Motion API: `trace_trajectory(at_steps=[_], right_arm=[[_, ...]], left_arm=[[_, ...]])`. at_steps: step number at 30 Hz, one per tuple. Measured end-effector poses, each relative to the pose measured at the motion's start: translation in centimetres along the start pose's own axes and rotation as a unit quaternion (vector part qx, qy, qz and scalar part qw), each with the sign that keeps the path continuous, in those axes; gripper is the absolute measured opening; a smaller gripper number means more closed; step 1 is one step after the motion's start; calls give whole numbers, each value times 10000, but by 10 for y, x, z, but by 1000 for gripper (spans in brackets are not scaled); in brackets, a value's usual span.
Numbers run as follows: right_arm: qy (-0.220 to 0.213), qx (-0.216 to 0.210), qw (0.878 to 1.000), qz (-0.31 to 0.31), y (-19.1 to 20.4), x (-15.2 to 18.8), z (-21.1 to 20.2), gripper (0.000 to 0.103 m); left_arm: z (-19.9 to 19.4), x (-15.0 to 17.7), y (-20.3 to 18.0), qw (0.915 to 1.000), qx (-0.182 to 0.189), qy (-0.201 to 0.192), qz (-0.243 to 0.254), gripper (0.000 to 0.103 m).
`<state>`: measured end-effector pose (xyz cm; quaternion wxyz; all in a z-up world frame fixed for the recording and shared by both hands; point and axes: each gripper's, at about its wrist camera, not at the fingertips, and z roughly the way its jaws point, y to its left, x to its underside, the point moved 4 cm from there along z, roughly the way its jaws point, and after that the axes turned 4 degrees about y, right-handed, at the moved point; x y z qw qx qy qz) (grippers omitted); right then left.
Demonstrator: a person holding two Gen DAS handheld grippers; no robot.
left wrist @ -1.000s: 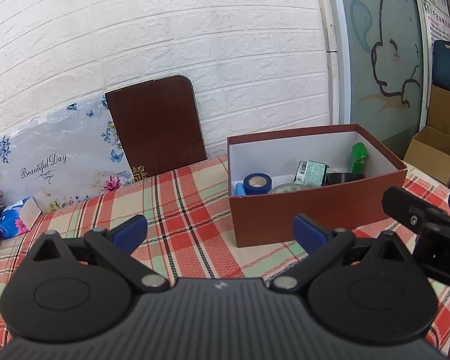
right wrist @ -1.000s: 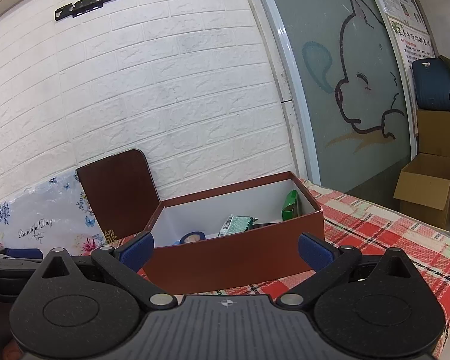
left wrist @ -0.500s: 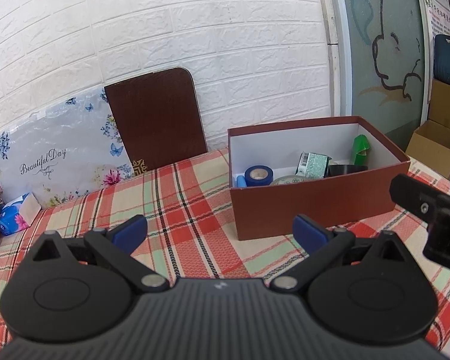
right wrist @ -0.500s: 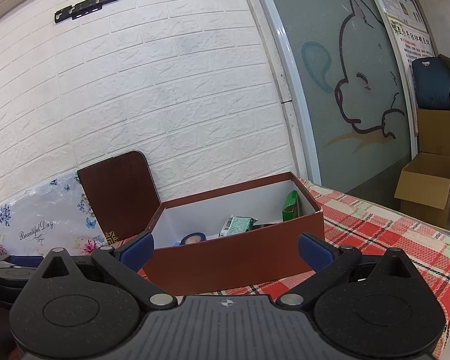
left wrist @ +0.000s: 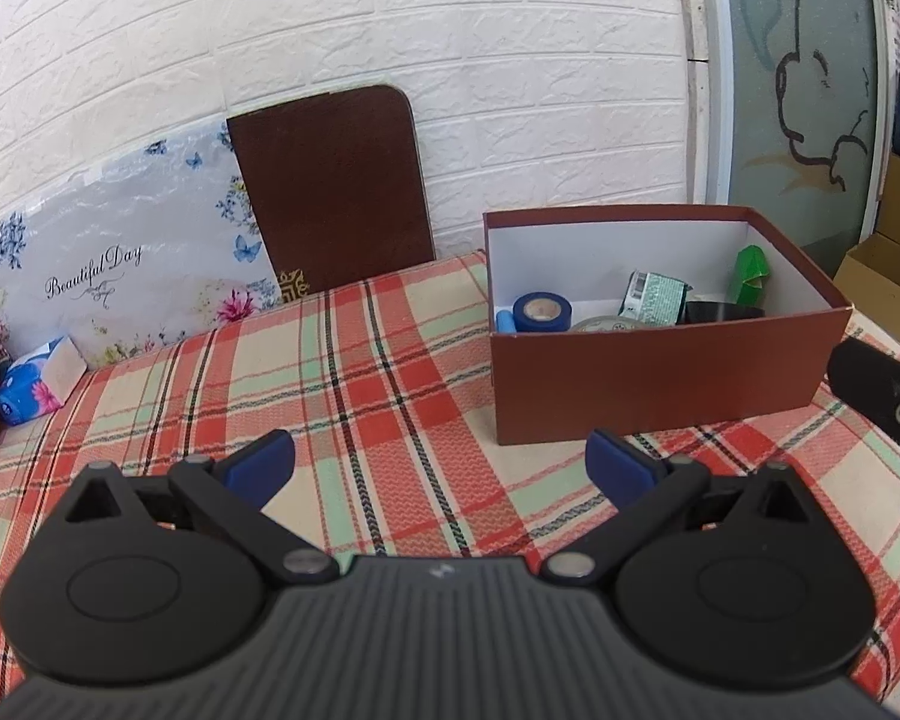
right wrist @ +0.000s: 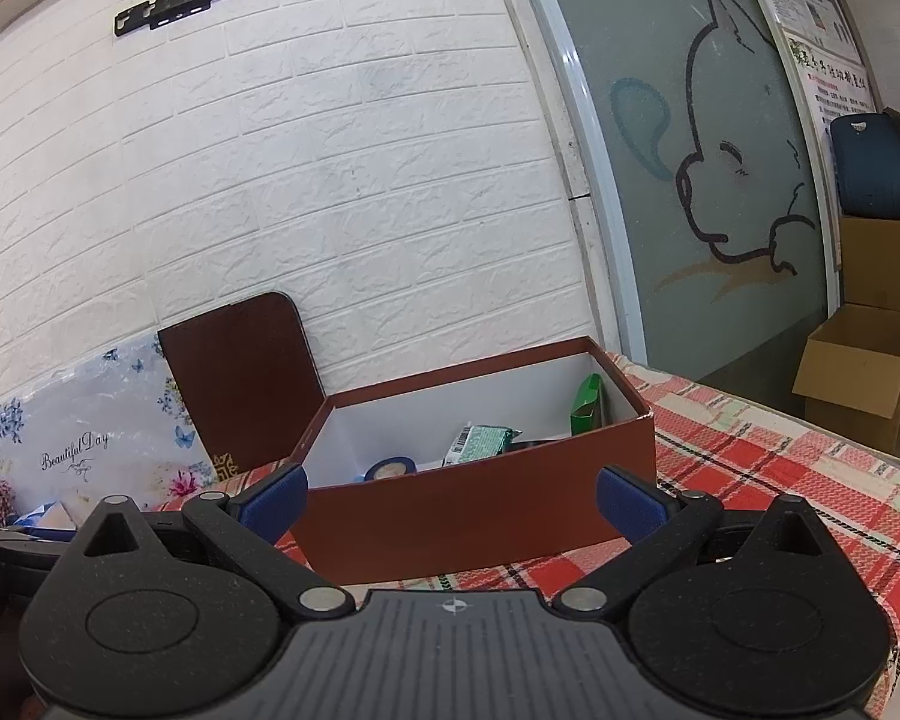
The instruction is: Organize objects
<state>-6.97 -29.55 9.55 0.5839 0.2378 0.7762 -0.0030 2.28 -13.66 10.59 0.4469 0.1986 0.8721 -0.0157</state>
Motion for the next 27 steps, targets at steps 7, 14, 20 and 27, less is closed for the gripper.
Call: trace_trajectory(at_steps=[7, 14, 20, 27], right_arm=[[48, 5, 10000, 15, 1, 2, 2, 102], [74, 12, 10000, 37, 0, 4, 4, 102], [89, 4, 10000, 42, 0, 4, 4, 102], [127, 2, 9999, 63, -2, 6, 7, 102]], left_arm=[[3, 2, 0, 10000, -21, 44, 10, 103], [6, 4, 2, 9999, -64, 121, -31, 103], [7, 5, 2, 9998, -104, 155, -52, 103], [11, 7, 2, 9997, -138, 212, -59, 103]])
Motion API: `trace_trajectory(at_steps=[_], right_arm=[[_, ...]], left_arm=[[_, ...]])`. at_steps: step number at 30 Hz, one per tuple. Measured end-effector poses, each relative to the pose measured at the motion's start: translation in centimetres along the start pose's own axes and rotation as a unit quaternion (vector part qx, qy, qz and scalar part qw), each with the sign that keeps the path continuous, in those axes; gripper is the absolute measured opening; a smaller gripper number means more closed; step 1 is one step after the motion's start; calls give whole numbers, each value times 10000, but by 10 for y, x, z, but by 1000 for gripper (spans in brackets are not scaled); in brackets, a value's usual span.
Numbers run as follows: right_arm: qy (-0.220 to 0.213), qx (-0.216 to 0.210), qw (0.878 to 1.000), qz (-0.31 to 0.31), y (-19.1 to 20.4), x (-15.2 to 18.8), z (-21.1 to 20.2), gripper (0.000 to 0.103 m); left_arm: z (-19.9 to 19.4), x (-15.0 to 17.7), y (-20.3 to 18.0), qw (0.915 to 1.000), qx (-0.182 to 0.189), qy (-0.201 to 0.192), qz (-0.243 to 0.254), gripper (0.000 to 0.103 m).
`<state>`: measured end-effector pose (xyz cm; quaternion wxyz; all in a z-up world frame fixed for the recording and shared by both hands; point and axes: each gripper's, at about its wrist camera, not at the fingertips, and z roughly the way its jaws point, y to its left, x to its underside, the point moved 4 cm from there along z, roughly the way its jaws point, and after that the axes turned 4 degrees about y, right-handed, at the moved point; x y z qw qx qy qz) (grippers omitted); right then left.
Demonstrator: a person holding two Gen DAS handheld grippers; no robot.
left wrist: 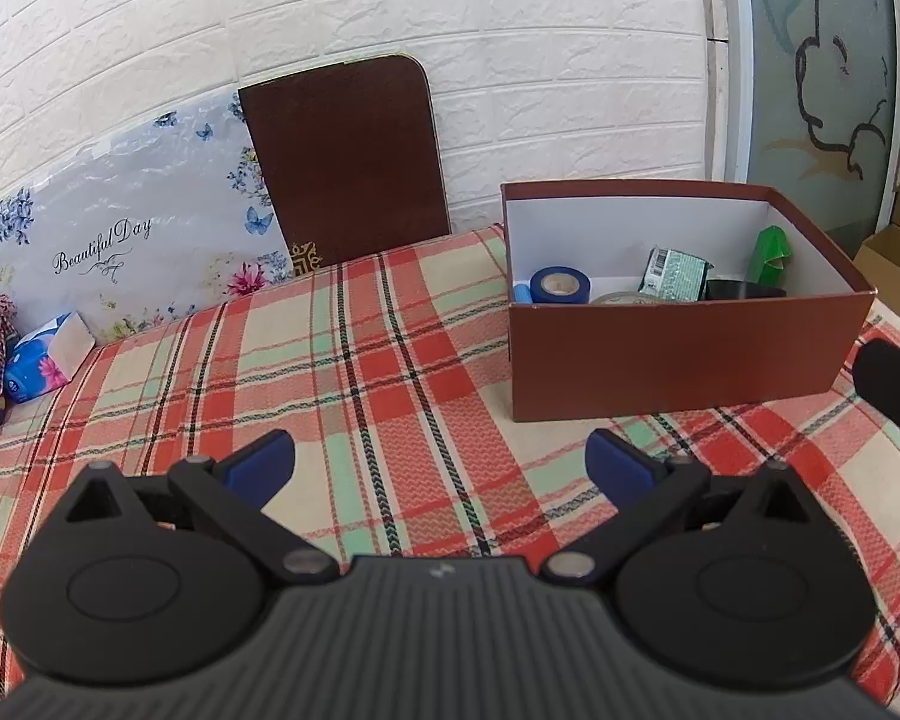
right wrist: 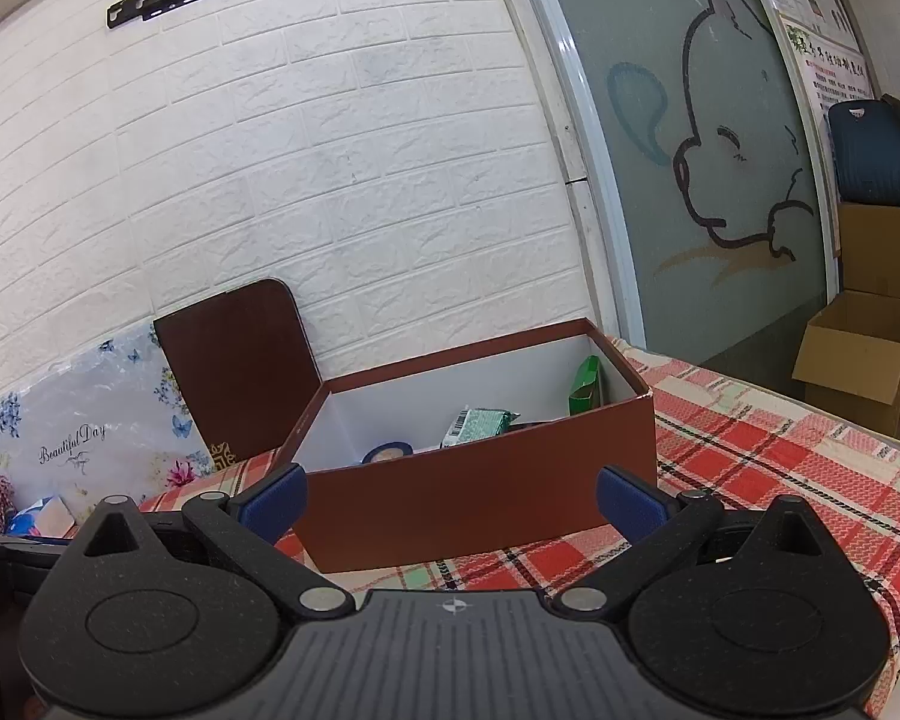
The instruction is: Organize objects
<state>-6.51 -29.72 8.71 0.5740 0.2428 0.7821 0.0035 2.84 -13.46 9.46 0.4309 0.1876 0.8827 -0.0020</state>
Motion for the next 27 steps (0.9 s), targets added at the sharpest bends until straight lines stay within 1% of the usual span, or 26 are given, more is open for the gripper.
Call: trace_trajectory(at_steps=[27], right_arm=[[18, -10, 10000, 7, -1, 1, 2, 102]], left_arm=[[1, 1, -2, 10000, -3, 12, 11, 103]])
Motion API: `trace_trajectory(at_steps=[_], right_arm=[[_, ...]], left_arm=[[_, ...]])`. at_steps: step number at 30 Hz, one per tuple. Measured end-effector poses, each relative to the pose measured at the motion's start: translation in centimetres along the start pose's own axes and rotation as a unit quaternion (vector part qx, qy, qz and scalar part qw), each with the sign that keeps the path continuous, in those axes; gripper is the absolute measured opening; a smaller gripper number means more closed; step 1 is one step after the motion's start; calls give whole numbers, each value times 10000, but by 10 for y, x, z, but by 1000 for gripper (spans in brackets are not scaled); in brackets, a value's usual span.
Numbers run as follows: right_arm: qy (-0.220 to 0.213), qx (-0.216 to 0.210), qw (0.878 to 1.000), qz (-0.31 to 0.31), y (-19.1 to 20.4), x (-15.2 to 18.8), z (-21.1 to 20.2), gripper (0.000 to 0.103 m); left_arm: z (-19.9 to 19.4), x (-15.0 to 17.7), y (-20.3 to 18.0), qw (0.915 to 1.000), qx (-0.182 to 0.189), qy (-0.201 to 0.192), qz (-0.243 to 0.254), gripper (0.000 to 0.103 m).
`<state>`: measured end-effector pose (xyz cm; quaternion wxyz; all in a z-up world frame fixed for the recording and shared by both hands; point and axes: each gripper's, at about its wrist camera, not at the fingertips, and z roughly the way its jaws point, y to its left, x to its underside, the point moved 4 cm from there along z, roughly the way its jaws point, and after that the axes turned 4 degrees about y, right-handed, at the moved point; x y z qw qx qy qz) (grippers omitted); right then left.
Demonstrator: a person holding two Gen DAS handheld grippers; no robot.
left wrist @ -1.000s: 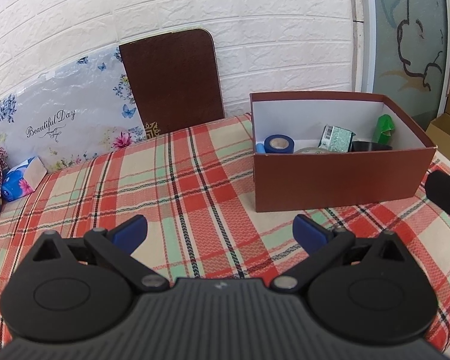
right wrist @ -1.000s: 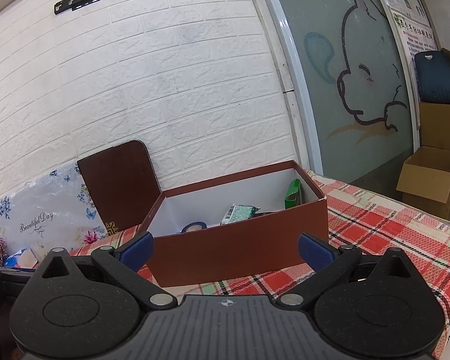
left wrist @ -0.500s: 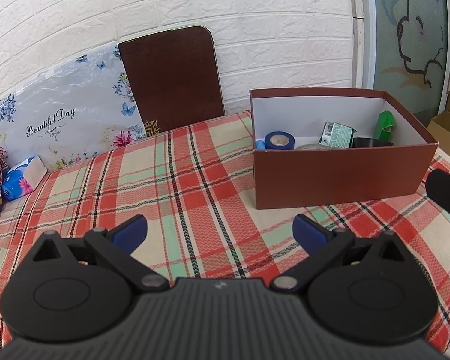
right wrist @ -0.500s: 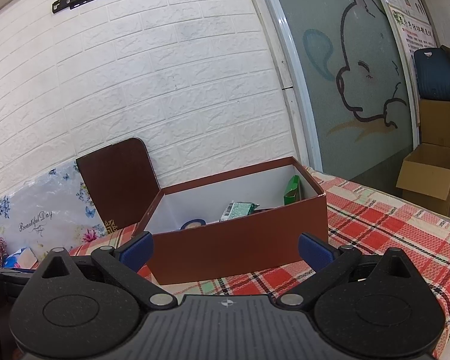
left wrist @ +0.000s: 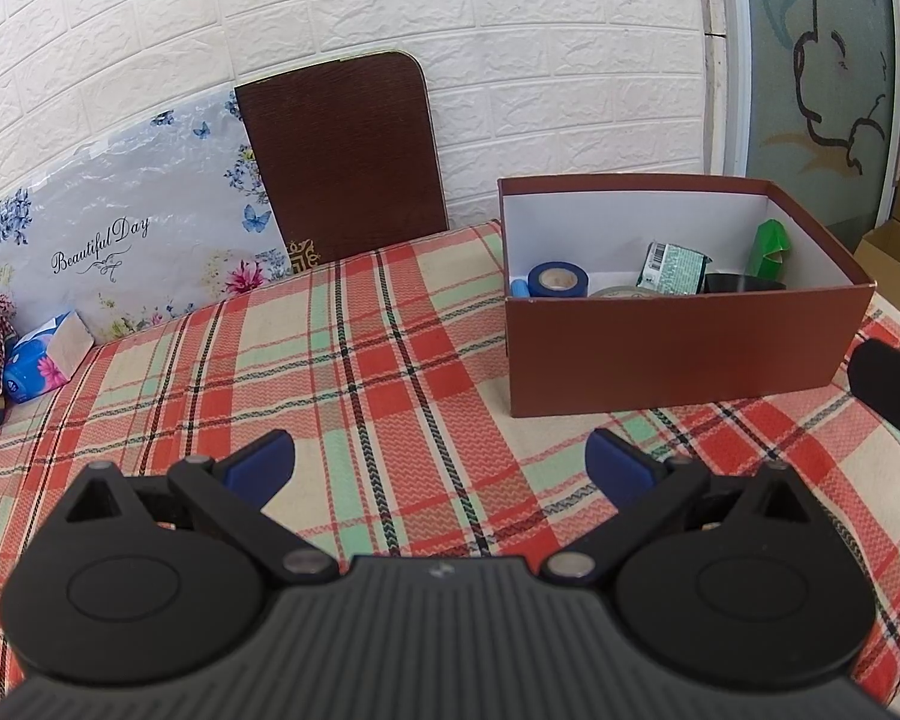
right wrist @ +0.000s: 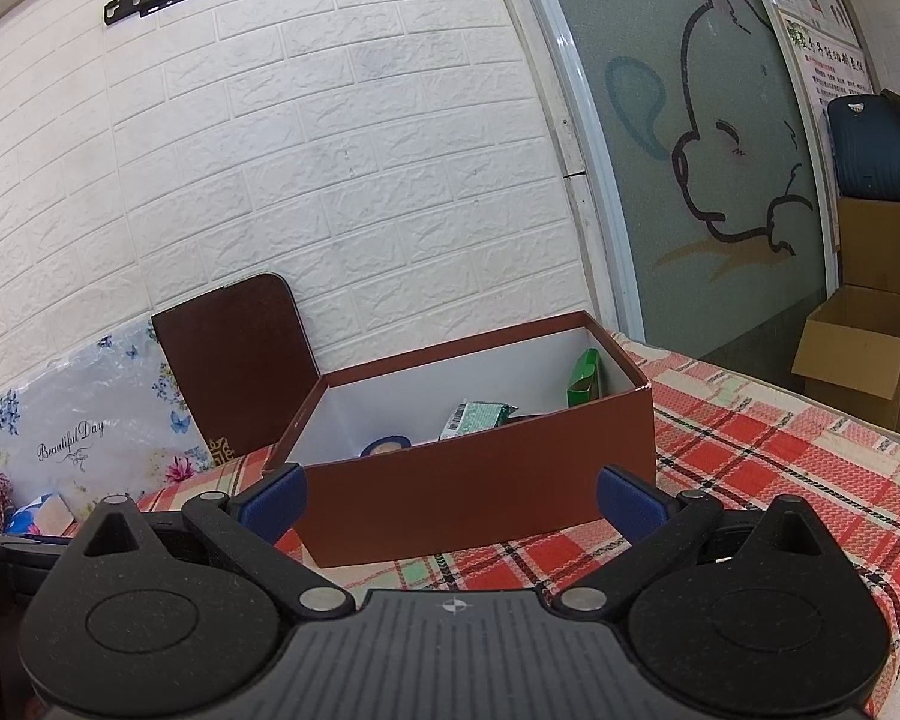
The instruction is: Organize objects
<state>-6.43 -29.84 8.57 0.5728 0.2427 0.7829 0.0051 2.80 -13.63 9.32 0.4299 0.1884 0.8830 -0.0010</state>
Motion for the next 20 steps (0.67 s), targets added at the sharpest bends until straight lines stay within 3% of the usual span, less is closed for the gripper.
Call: trace_trajectory(at_steps=[20], right_arm=[[-3, 11, 10000, -12, 1, 1, 1, 102]], left_arm=[[-5, 0, -2, 9999, 73, -72, 61, 103]])
